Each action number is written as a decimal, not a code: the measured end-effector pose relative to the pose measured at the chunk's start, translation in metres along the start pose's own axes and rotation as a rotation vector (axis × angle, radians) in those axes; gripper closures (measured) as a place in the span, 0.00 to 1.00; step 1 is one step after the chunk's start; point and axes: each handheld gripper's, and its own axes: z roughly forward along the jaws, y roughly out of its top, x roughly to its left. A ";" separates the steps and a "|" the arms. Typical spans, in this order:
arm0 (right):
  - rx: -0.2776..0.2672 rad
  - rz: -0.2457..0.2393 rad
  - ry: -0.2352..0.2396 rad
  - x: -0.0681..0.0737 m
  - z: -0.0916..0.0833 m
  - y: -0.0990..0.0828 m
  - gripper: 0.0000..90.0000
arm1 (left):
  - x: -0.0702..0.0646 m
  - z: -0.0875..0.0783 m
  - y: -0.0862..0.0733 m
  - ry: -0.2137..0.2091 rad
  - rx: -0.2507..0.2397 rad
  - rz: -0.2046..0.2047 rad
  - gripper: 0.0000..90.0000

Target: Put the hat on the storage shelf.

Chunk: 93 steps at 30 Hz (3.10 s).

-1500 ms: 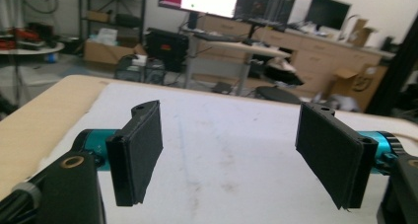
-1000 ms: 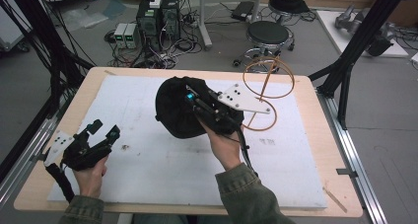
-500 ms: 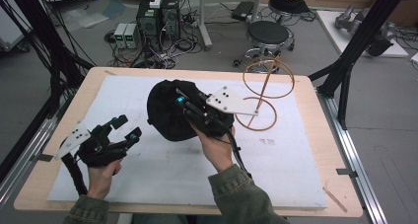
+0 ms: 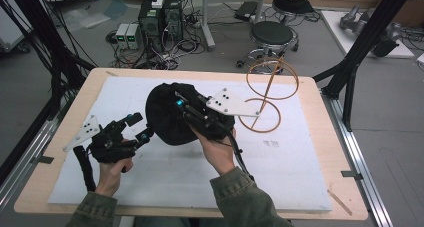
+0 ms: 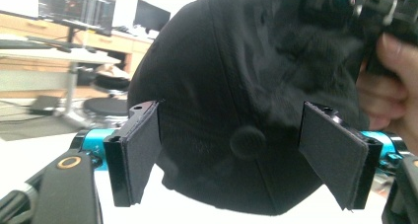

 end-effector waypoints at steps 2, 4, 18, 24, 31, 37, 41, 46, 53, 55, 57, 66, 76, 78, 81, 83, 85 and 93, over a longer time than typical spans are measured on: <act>0.003 -0.006 0.006 0.001 0.000 0.000 0.85 | 0.003 0.001 0.000 -0.024 -0.013 -0.027 0.27; 0.000 -0.006 0.010 0.001 0.000 0.001 0.85 | 0.004 0.001 0.000 -0.046 -0.018 -0.046 0.29; -0.010 -0.010 0.040 0.005 0.002 0.000 0.85 | 0.003 0.005 -0.002 -0.106 -0.001 -0.080 0.40; 0.001 -0.019 0.072 0.008 0.004 -0.001 0.86 | 0.003 0.008 -0.002 -0.094 -0.015 -0.098 0.41; 0.013 -0.058 0.075 0.013 0.005 -0.002 0.85 | 0.005 0.008 -0.003 -0.072 0.001 -0.104 0.69; 0.018 -0.056 0.061 0.009 0.004 -0.002 0.85 | 0.002 0.006 -0.001 -0.107 -0.001 -0.117 0.94; 0.016 -0.055 0.054 0.007 0.003 -0.002 0.84 | -0.001 0.006 0.002 -0.090 -0.001 -0.100 0.95; 0.015 -0.055 0.045 0.005 0.000 -0.001 0.83 | -0.005 0.008 0.004 -0.082 0.002 -0.073 0.95; 0.009 -0.054 0.031 0.001 -0.004 0.001 0.83 | -0.011 0.013 0.007 -0.081 0.006 -0.038 0.96; 0.006 -0.050 0.025 -0.001 -0.007 0.001 0.82 | -0.013 0.015 0.008 -0.079 0.005 -0.034 0.96; 0.006 -0.049 0.023 -0.003 -0.008 0.002 0.81 | -0.013 0.016 0.009 -0.079 0.003 -0.032 0.96; 0.012 -0.042 -0.001 -0.009 -0.013 0.001 0.79 | -0.015 0.021 0.015 -0.061 -0.040 -0.019 0.96; 0.013 -0.042 -0.026 -0.014 -0.018 0.001 0.73 | -0.019 0.025 0.029 -0.027 -0.082 0.015 0.96; 0.015 -0.041 -0.029 -0.015 -0.019 0.000 0.71 | -0.021 0.027 0.030 -0.025 -0.088 0.016 0.96; 0.028 -0.033 -0.042 -0.020 -0.023 -0.001 0.66 | -0.022 0.030 0.031 -0.028 -0.089 0.016 0.96; 0.032 -0.036 -0.045 -0.021 -0.024 -0.001 0.65 | -0.023 0.033 0.031 -0.031 -0.085 0.016 0.96; 0.045 -0.032 -0.066 -0.023 -0.030 -0.003 0.61 | -0.025 0.036 0.032 -0.035 -0.088 0.016 0.96; 0.074 -0.022 -0.131 -0.032 -0.045 -0.011 0.45 | -0.028 0.046 0.037 -0.011 -0.111 0.016 0.96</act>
